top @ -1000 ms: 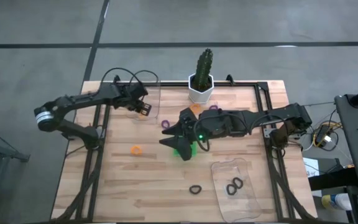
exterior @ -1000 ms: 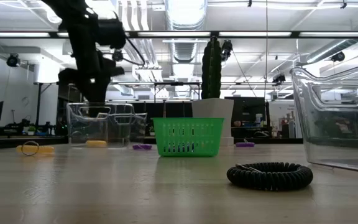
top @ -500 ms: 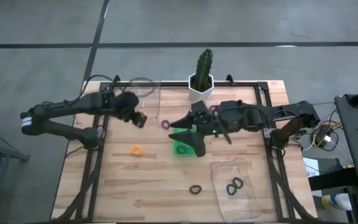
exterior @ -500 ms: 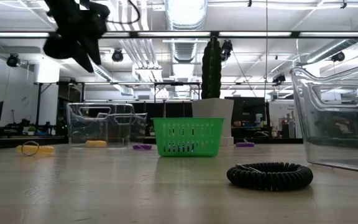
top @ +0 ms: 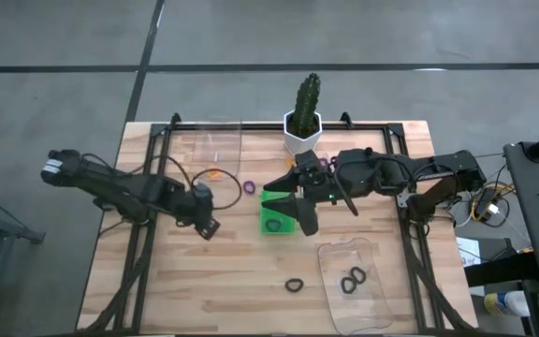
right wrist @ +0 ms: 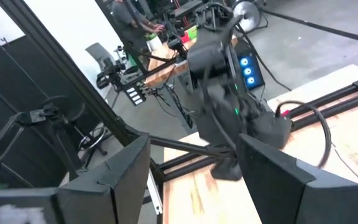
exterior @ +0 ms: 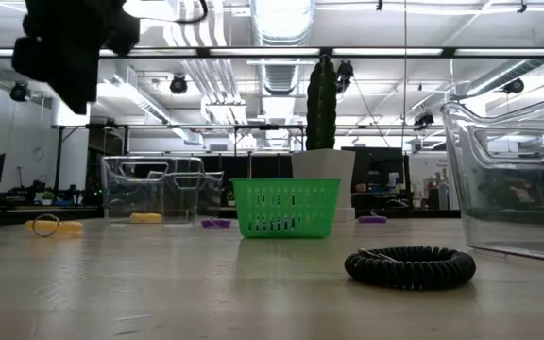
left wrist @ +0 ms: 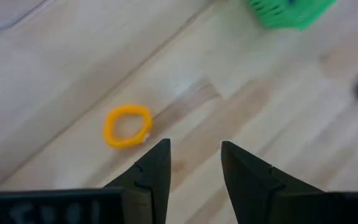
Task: Sort spring keychains
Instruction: Put the left yellow spring keychain into the top transparent bin
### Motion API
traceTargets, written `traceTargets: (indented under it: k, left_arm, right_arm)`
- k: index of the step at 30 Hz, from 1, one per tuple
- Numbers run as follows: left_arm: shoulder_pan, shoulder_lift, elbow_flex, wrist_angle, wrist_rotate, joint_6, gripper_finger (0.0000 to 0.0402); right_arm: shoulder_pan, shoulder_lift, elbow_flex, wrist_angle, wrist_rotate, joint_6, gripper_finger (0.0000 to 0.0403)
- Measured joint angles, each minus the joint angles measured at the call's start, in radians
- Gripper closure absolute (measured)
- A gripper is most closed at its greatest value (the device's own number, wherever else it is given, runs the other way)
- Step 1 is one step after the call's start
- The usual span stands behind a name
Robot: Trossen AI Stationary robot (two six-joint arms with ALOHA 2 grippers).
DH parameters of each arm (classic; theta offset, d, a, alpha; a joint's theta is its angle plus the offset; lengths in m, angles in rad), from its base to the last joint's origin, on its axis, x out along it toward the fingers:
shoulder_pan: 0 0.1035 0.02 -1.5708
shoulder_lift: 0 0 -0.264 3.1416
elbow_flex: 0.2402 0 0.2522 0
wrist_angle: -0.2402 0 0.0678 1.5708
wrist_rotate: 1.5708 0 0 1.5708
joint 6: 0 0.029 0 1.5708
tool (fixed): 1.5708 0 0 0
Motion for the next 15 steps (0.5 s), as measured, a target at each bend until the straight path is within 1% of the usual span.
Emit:
traceTargets:
  k: [4, 8, 12, 15]
  left_arm:
    - [0.0, 0.068, -0.041, 0.05, 0.003, 0.024, 0.0268]
    - [-0.003, 0.133, -0.097, 0.089, 0.035, 0.022, 0.0268]
    - [-0.007, 0.176, -0.153, 0.092, 0.056, 0.009, 0.0268]
    - [-0.009, 0.192, -0.207, 0.142, 0.06, 0.009, 0.0268]
  right_arm:
    - [0.0, 0.0, 0.0, -0.001, 0.0, 0.0, 0.017]
    - [0.007, 0.0, 0.0, -0.001, 0.0, 0.0, 0.017]
    - [0.02, 0.0, 0.0, -0.002, 0.0, 0.001, 0.017]
    - [0.026, 0.0, 0.0, -0.002, 0.001, 0.001, 0.017]
